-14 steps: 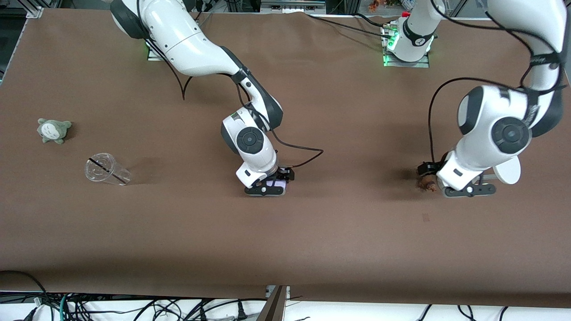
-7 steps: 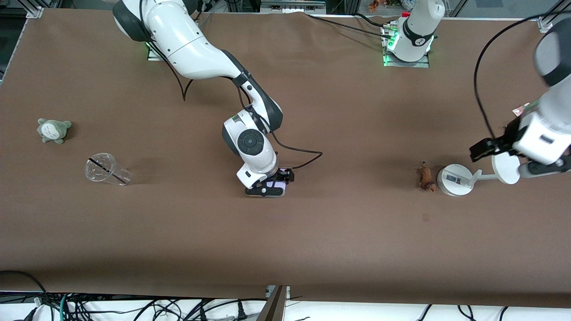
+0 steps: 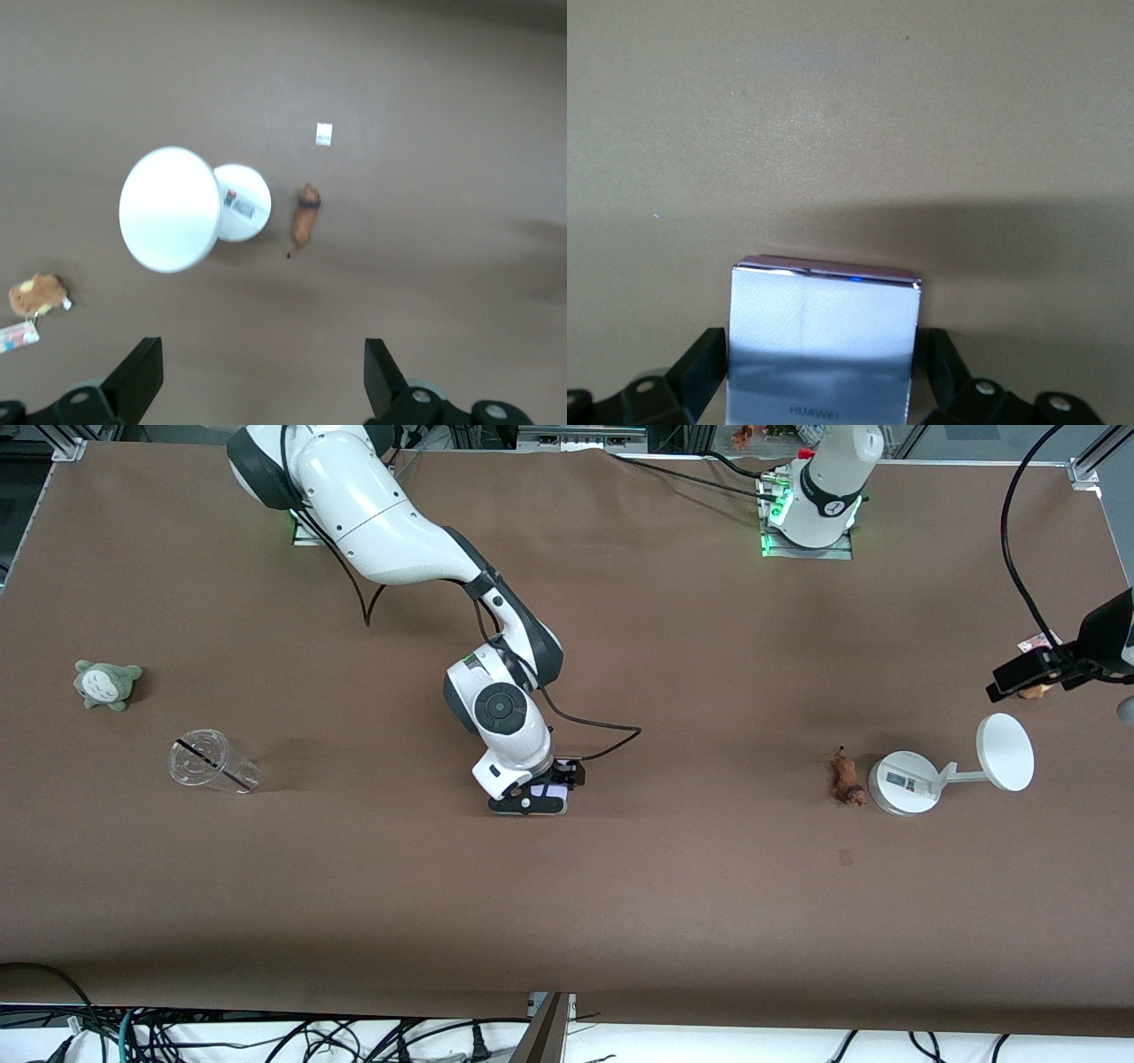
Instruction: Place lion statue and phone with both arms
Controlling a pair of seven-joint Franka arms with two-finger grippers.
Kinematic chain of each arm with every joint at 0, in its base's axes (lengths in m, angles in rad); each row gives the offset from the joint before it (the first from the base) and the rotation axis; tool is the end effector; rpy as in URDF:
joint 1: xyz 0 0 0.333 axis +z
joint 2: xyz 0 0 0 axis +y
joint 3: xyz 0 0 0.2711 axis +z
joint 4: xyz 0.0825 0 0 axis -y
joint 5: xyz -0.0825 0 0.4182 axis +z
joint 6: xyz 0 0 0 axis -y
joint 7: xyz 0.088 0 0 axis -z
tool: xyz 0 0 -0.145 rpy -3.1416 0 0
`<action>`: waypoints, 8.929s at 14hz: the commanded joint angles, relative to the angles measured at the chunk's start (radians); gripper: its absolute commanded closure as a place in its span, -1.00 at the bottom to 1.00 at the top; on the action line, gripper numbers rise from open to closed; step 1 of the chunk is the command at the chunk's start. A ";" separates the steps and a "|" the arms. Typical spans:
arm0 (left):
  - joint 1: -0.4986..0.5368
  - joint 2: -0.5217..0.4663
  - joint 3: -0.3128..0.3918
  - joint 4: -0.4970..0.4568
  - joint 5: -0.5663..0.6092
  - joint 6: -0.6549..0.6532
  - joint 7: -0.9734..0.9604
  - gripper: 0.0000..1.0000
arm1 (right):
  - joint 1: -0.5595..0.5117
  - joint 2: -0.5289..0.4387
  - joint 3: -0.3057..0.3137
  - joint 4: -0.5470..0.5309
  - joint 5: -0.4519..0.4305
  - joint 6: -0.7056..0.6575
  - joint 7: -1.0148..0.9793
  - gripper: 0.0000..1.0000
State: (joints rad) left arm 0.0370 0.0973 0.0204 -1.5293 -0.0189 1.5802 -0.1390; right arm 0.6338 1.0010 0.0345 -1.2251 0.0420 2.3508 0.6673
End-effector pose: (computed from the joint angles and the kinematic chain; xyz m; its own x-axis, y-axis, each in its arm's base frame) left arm 0.6109 0.0320 0.5050 0.9796 0.1952 -0.0483 0.1959 -0.9806 0.0103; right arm 0.5986 0.4685 0.0878 0.9971 -0.0479 0.0583 -0.0404 -0.9913 -0.1252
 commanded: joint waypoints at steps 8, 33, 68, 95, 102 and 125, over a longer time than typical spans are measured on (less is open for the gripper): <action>0.000 0.004 -0.014 0.004 -0.006 -0.042 0.027 -1.00 | 0.007 0.010 -0.021 0.033 0.001 -0.036 0.011 0.13; 0.001 0.025 -0.010 0.032 -0.006 -0.042 0.027 -1.00 | -0.457 -0.444 -0.038 -0.240 0.021 -0.493 -0.773 0.13; 0.001 0.029 -0.010 0.041 -0.006 -0.042 0.030 -1.00 | -0.549 -0.406 -0.073 -0.672 0.019 0.131 -0.877 -0.98; 0.000 0.035 -0.008 0.044 -0.006 -0.042 0.033 -1.00 | -0.529 -0.710 -0.064 0.022 -0.044 -1.145 -0.707 -0.99; 0.000 0.035 -0.008 0.044 -0.004 -0.042 0.033 -1.00 | -0.499 -0.731 -0.061 -0.023 -0.050 -1.151 -0.704 -0.99; 0.000 0.038 -0.008 0.049 -0.003 -0.042 0.062 -1.00 | -0.508 -1.033 -0.064 -0.493 -0.051 -0.835 -0.707 -0.99</action>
State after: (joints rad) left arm 0.0364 0.1162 0.0093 -1.5191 -0.0189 1.5489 -0.0982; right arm 0.1248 -0.0251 -0.0312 -1.7173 0.0031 1.5126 -0.0455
